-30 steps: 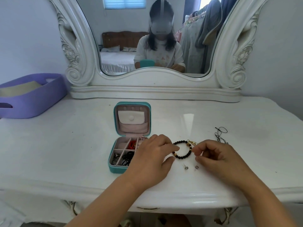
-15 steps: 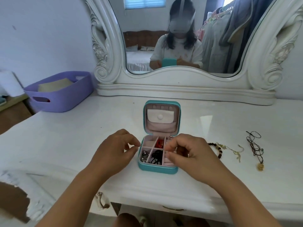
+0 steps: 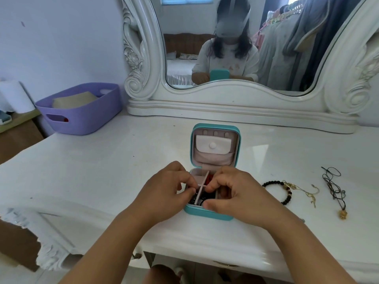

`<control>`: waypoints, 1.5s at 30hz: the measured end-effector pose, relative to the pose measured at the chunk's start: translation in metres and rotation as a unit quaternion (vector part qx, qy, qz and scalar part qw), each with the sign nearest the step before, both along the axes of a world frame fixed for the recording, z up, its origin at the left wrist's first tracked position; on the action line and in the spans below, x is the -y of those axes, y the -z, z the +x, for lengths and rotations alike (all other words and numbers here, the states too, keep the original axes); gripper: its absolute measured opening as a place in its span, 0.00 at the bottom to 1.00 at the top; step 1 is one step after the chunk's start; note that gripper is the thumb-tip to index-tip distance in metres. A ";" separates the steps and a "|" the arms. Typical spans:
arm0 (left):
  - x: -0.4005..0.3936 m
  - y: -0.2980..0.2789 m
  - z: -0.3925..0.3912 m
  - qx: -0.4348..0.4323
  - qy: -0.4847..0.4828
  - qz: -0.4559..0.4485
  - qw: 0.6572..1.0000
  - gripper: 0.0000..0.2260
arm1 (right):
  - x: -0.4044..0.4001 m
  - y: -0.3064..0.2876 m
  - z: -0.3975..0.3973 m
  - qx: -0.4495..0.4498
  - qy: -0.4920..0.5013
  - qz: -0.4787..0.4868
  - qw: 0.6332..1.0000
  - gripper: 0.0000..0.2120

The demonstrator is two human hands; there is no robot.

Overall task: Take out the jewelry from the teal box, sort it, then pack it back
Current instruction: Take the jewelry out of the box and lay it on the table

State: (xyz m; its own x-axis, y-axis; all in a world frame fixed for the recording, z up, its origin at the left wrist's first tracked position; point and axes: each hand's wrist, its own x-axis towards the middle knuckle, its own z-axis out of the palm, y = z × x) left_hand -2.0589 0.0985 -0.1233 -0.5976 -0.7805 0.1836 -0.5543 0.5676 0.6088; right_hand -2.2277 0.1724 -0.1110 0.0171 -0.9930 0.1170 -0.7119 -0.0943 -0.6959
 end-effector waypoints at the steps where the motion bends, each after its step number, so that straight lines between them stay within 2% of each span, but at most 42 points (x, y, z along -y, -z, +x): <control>1: 0.000 0.001 0.000 -0.004 0.000 0.000 1.000 0.04 | 0.000 -0.001 0.000 -0.018 -0.008 0.010 1.000 0.09; 4: 0.001 0.002 0.000 -0.012 0.001 -0.003 1.000 0.05 | 0.001 -0.003 -0.003 -0.045 -0.036 0.034 0.998 0.10; 7: 0.000 0.003 0.000 -0.014 0.003 -0.015 1.000 0.05 | 0.001 -0.004 -0.006 -0.027 -0.062 0.047 0.997 0.03; 12: -0.002 0.009 -0.001 -0.032 0.025 -0.044 0.998 0.06 | -0.001 0.001 -0.008 0.001 -0.086 0.038 0.996 0.05; 15: -0.002 0.014 -0.004 -0.029 0.038 -0.089 0.995 0.11 | -0.004 -0.002 -0.010 0.166 -0.046 0.044 0.984 0.11; 18: -0.001 0.020 -0.007 -0.006 0.028 -0.099 0.995 0.17 | -0.004 -0.010 -0.012 0.341 -0.039 0.008 0.939 0.08; 21: 0.003 0.025 -0.009 -0.007 0.016 -0.088 0.996 0.22 | -0.004 -0.024 -0.013 0.450 -0.035 -0.053 0.891 0.07; 23: 0.007 0.026 -0.009 -0.005 0.012 -0.086 0.996 0.26 | -0.003 -0.034 -0.016 0.491 -0.035 -0.094 0.866 0.06; 29: 0.018 0.021 -0.007 0.004 -0.018 -0.100 0.995 0.21 | -0.002 -0.058 -0.021 0.477 -0.046 -0.142 0.866 0.10; 32: 0.011 0.012 -0.010 -0.072 -0.044 -0.110 0.990 0.15 | -0.002 -0.063 -0.020 0.476 -0.049 -0.137 0.867 0.10; 34: -0.004 -0.001 -0.018 -0.174 -0.018 -0.058 0.983 0.10 | -0.002 -0.061 -0.020 0.474 -0.052 -0.137 0.869 0.09; 36: -0.020 -0.017 -0.028 -0.250 0.042 0.040 0.966 0.13 | -0.003 -0.060 -0.020 0.474 -0.056 -0.137 0.868 0.09; 38: -0.033 -0.027 -0.040 -0.262 0.078 0.088 0.958 0.13 | -0.005 -0.059 -0.021 0.480 -0.052 -0.133 0.865 0.09; 42: -0.040 -0.035 -0.060 -0.268 0.047 0.112 0.956 0.03 | -0.009 -0.056 -0.029 0.473 -0.019 -0.146 0.869 0.09; 45: -0.044 -0.041 -0.073 -0.273 0.036 0.115 0.954 0.05 | -0.013 -0.047 -0.041 0.458 0.041 -0.140 0.877 0.07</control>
State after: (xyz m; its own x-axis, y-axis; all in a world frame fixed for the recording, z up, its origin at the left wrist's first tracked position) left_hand -2.1323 0.1426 -0.0827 -0.5158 -0.7978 0.3123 -0.0829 0.4092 0.9087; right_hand -2.2692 0.1853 -0.0639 -0.2820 -0.9167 0.2831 0.1207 -0.3266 -0.9374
